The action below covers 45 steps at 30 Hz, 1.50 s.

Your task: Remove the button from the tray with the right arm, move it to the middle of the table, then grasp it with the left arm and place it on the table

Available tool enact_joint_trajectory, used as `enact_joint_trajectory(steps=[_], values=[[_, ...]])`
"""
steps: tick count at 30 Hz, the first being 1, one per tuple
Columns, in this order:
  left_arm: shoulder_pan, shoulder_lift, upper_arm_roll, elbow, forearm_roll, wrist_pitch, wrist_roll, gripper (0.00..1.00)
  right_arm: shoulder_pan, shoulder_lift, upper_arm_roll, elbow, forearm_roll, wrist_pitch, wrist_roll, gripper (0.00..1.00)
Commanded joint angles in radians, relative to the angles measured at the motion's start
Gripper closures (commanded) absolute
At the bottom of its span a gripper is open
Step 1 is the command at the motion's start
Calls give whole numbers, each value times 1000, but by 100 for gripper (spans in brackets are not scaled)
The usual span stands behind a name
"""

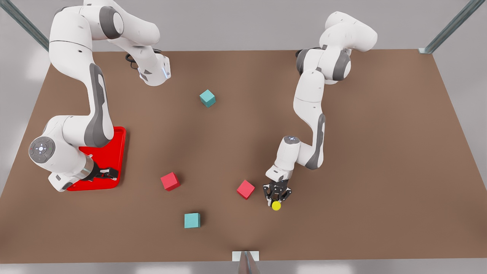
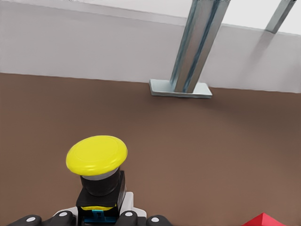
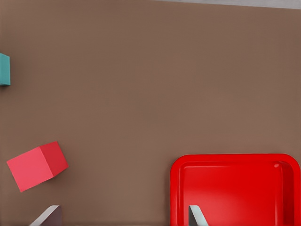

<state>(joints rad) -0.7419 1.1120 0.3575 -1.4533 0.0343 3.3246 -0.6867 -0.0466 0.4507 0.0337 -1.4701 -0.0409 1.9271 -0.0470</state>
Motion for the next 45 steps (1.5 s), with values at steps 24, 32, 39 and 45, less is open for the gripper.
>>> enact_joint_trajectory(steps=[24, 32, 39, 45], values=[[-74, 81, 97, 13, -90, 145, 24, 63, 1, -1, 2, 1, 1, 0, -2, 0], [-94, 98, 133, 5, -88, 158, 46, 63, -1, 5, 3, 5, 1, -2, -2, 0], [-94, 114, 140, 11, -88, 158, 46, 62, -1, 5, 3, 4, 1, -2, -2, 0], [-93, 112, 140, 11, -90, 158, 46, 1, 1, 5, 3, 2, -1, -2, -2, 0]])
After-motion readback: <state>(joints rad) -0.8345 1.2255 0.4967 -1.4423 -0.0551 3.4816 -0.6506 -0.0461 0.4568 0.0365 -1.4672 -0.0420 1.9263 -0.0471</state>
